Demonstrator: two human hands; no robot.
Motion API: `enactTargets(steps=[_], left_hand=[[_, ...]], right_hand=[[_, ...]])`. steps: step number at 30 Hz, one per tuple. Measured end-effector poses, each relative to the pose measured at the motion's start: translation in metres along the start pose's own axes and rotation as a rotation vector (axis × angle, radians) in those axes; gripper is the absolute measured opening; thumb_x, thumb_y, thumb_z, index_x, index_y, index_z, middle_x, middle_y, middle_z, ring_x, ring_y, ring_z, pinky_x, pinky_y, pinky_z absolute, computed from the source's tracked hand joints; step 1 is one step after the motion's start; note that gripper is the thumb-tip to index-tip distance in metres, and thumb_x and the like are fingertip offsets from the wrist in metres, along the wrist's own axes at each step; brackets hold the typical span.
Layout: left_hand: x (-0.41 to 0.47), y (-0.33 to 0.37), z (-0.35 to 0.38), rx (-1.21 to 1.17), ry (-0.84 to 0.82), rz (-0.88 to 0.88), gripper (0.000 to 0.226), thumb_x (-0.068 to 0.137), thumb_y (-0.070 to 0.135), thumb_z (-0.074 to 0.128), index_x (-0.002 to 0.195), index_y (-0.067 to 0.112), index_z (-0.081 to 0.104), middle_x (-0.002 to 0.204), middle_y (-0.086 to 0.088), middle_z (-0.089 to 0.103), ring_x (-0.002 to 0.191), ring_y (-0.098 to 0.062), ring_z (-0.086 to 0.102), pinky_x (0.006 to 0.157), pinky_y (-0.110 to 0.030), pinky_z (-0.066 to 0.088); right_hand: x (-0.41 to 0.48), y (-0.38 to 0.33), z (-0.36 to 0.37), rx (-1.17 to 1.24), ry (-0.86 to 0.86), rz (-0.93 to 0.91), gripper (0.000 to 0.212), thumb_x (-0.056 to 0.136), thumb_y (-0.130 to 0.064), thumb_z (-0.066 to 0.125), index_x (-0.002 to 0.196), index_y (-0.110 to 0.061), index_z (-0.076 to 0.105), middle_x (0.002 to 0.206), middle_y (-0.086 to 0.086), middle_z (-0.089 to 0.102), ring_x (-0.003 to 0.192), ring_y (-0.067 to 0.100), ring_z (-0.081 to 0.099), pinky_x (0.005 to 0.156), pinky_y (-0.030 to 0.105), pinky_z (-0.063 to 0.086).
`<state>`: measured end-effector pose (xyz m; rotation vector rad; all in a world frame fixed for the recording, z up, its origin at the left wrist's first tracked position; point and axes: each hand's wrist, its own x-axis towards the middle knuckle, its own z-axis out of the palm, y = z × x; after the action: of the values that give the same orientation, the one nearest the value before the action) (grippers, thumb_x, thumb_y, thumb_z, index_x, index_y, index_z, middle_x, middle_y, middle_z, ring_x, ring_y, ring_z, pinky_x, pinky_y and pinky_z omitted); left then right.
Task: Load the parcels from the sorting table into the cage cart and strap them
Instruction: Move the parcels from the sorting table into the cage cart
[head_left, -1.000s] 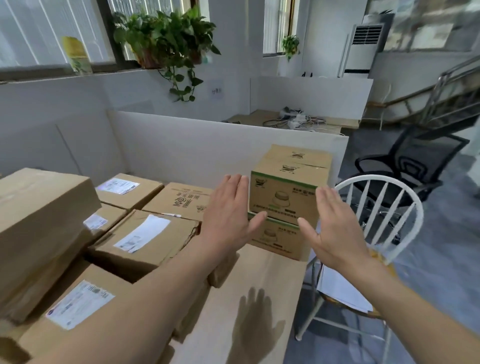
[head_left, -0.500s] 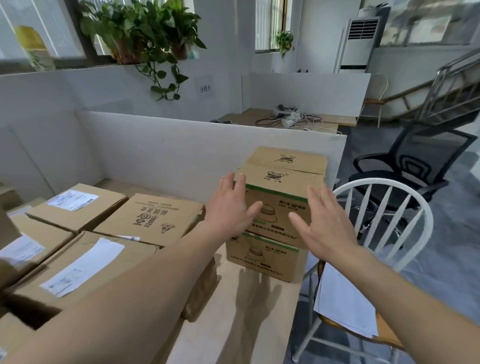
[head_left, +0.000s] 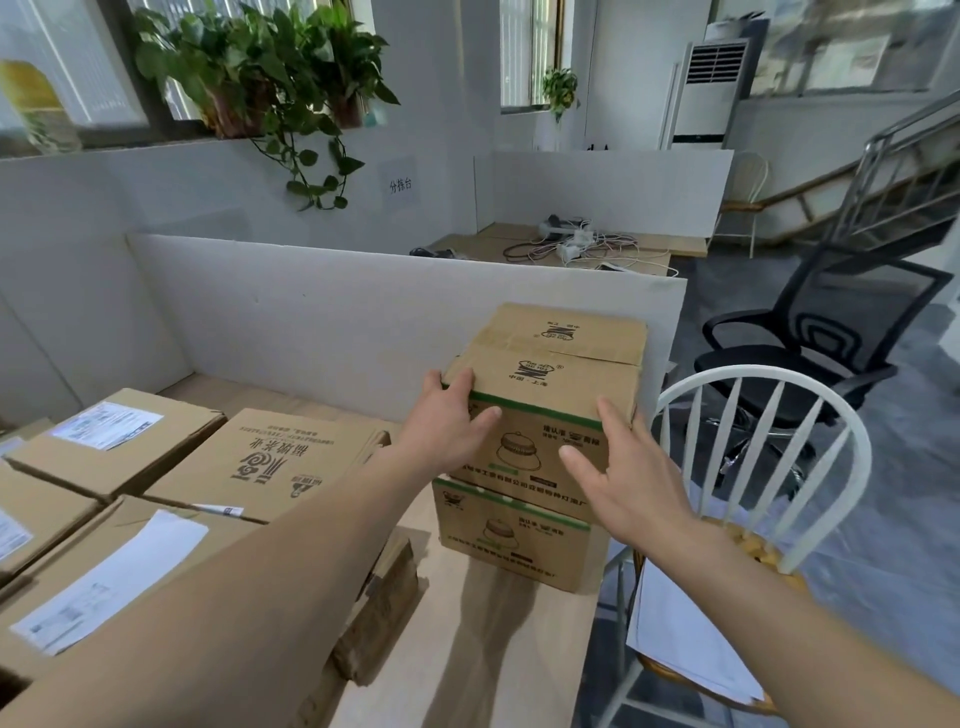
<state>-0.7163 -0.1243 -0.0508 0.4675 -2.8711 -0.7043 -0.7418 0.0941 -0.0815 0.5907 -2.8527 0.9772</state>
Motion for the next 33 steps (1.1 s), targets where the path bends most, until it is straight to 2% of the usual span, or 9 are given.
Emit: enactTargets(steps=[4,6,10,12,16,21,25,28,33], left_hand=[[-0.012,0.0,0.001,-0.08,0.074,0.01,0.046,0.099,0.044,0.048,0.135,0.016,0.039,0.142,-0.01,0.026,0.116,-0.031,0.049,0.1,-0.04,0.047],[-0.02,-0.002,0.001,-0.116,0.121,0.009,0.043,0.099,0.043,0.047,0.133,0.017,0.04,0.143,-0.009,0.025,0.12,-0.032,0.047,0.102,-0.043,0.046],[-0.046,-0.008,-0.006,-0.178,0.202,0.04,0.038,0.1,0.041,0.047,0.13,0.019,0.04,0.143,-0.009,0.024,0.122,-0.032,0.043,0.102,-0.043,0.045],[-0.066,-0.011,-0.013,-0.198,0.231,0.043,0.039,0.1,0.04,0.047,0.132,0.019,0.039,0.146,-0.008,0.023,0.126,-0.032,0.04,0.104,-0.043,0.043],[-0.114,-0.019,-0.027,-0.232,0.267,0.041,0.041,0.1,0.039,0.048,0.135,0.02,0.038,0.147,-0.007,0.022,0.128,-0.03,0.039,0.107,-0.044,0.041],[-0.195,-0.036,-0.038,-0.265,0.319,0.048,0.033,0.099,0.037,0.05,0.127,0.022,0.041,0.142,-0.008,0.026,0.122,-0.029,0.04,0.1,-0.045,0.045],[-0.28,-0.061,-0.033,-0.285,0.317,0.019,0.033,0.098,0.037,0.051,0.127,0.025,0.039,0.146,-0.006,0.022,0.13,-0.031,0.037,0.104,-0.047,0.045],[-0.348,-0.078,-0.025,-0.291,0.277,-0.051,0.038,0.099,0.039,0.05,0.133,0.025,0.038,0.15,-0.005,0.019,0.135,-0.03,0.036,0.107,-0.044,0.045],[-0.449,-0.105,-0.015,-0.322,0.266,-0.11,0.03,0.099,0.038,0.049,0.125,0.025,0.041,0.141,0.0,0.024,0.117,-0.025,0.046,0.097,-0.042,0.05]], right_hand=[[-0.012,-0.01,-0.003,0.101,0.054,-0.043,0.069,0.096,-0.049,0.056,0.154,-0.028,0.025,0.153,-0.003,0.036,0.134,0.016,0.041,0.097,0.025,0.033],[-0.019,-0.015,-0.004,0.121,0.077,-0.046,0.07,0.096,-0.047,0.057,0.154,-0.025,0.027,0.152,-0.004,0.038,0.134,0.015,0.04,0.096,0.022,0.03],[-0.043,-0.028,-0.007,0.143,0.114,-0.063,0.074,0.094,-0.051,0.056,0.156,-0.027,0.023,0.153,-0.006,0.038,0.134,0.015,0.042,0.106,0.032,0.038],[-0.06,-0.035,-0.01,0.143,0.135,-0.074,0.074,0.094,-0.052,0.055,0.156,-0.028,0.024,0.152,-0.007,0.039,0.133,0.014,0.043,0.105,0.036,0.042],[-0.103,-0.054,-0.015,0.145,0.175,-0.101,0.071,0.095,-0.047,0.057,0.156,-0.026,0.027,0.15,-0.006,0.042,0.126,0.008,0.041,0.098,0.023,0.034],[-0.18,-0.082,-0.016,0.16,0.158,-0.122,0.068,0.096,-0.045,0.055,0.155,-0.025,0.029,0.141,-0.005,0.047,0.114,0.002,0.04,0.095,0.022,0.037],[-0.259,-0.099,-0.011,0.156,0.126,-0.112,0.067,0.096,-0.043,0.057,0.155,-0.022,0.032,0.147,-0.003,0.045,0.124,0.007,0.043,0.101,0.023,0.035],[-0.323,-0.108,-0.003,0.157,0.087,-0.106,0.066,0.096,-0.044,0.057,0.154,-0.022,0.033,0.148,-0.004,0.044,0.126,0.008,0.042,0.105,0.028,0.039],[-0.42,-0.116,0.017,0.122,-0.013,-0.073,0.067,0.096,-0.046,0.055,0.155,-0.024,0.032,0.154,-0.005,0.039,0.135,0.014,0.041,0.108,0.031,0.037]])
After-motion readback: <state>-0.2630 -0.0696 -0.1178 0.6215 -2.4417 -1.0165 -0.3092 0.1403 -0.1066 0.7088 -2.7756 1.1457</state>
